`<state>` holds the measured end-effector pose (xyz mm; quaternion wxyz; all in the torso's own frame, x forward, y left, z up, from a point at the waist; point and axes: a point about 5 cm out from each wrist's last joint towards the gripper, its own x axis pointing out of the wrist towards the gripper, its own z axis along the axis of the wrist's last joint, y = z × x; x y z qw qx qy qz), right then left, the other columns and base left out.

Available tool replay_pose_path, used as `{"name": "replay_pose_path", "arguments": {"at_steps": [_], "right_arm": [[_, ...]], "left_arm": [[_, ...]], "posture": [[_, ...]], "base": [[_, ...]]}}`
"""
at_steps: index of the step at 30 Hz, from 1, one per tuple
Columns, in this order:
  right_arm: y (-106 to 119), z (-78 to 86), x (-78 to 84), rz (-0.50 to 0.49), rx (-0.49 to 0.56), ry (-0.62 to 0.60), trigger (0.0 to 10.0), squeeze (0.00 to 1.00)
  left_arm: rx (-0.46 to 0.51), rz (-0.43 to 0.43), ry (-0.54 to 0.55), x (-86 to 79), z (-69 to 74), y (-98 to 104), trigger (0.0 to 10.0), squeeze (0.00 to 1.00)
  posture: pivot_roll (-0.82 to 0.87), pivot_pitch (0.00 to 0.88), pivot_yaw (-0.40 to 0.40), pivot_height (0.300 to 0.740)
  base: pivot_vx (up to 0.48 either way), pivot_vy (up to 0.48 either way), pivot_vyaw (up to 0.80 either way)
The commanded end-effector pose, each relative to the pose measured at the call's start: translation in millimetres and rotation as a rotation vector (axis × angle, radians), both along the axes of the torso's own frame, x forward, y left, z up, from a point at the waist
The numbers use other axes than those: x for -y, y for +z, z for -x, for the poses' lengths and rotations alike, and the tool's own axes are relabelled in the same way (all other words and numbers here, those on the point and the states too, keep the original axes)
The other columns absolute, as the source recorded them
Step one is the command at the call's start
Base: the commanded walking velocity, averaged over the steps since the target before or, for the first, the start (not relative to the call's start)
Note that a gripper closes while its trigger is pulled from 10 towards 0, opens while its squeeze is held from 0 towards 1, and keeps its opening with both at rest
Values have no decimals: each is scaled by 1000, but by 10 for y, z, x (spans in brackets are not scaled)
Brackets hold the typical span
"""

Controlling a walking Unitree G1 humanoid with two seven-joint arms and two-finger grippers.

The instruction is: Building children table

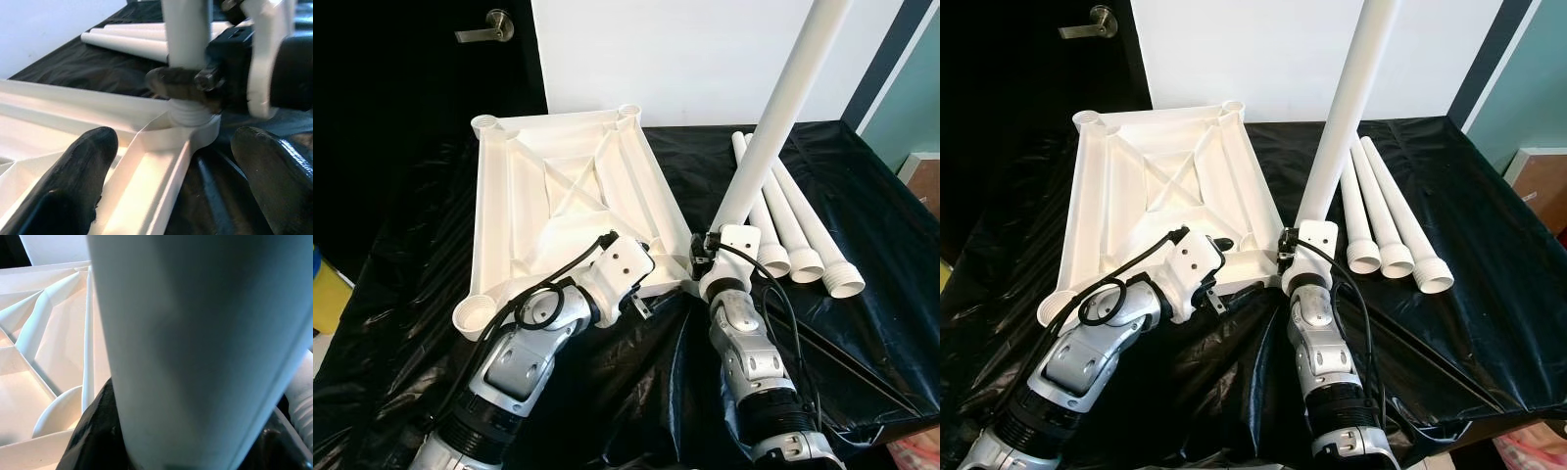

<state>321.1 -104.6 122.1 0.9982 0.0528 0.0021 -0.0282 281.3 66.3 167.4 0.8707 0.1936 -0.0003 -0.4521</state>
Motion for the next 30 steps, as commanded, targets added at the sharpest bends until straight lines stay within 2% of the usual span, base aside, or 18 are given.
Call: {"name": "replay_pose_path", "arguments": {"at_steps": [1,3,4,5,6,10,14,15,16,17,20,22,24,25,26,30], "right_arm": [[-163,48,27,13,-76,-7,10000,0],[-148,50,35,20,-68,-7,10000,0],[-133,55,53,27,-54,1,10000,635],[-133,55,53,27,-54,1,10000,635],[-120,64,72,31,-39,20,10000,1000],[-89,86,127,34,-4,60,10000,1000],[-18,120,338,38,58,183,10000,1000],[-18,120,338,38,58,183,10000,1000],[-4,127,395,46,73,229,10000,0],[23,132,507,83,97,323,10000,0],[45,124,557,105,106,368,10000,0],[45,124,557,105,106,368,10000,0],[107,64,588,150,124,457,10000,0],[107,64,588,150,124,457,10000,0],[140,-5,579,198,119,550,10000,0],[121,-45,554,221,91,627,10000,0]], "left_arm": [[20,-7,42,-29,-67,22,10000,0],[20,-5,52,-35,-87,28,10000,0],[18,-3,73,-49,-119,33,10000,0],[18,-3,73,-49,-119,33,10000,0],[23,-1,88,-62,-140,42,10000,0],[28,5,111,-90,-161,59,10000,0],[32,17,79,-118,-82,73,10000,0],[32,17,79,-118,-82,73,10000,0],[22,29,58,-105,-42,65,10000,0],[-1,41,7,-69,40,34,10000,0],[-14,43,-15,-54,75,21,10000,0],[-14,43,-15,-54,75,21,10000,0],[-36,51,-70,-14,151,26,10000,0],[-36,51,-70,-14,151,26,10000,0],[-53,56,-121,41,225,15,10000,0],[-63,55,-141,93,259,3,10000,0]], "posture": [[-1,39,-36,740],[-1,39,-36,740],[-2,34,-38,740],[-2,34,-38,740],[0,33,-42,740],[4,33,-43,740],[3,29,-40,740],[3,29,-40,740],[-2,26,-32,740],[4,29,-35,740],[6,32,-36,740],[6,32,-36,740],[1,35,-31,740],[1,35,-31,740],[-2,41,-26,740],[1,44,-25,740]], "base": [[0,0,0],[0,0,0],[0,0,0],[0,0,0],[0,0,0],[0,0,0],[0,0,0],[0,0,0],[0,0,0],[0,0,0],[0,0,0],[0,0,0],[0,0,0],[0,0,0],[0,0,0],[0,0,0]]}}
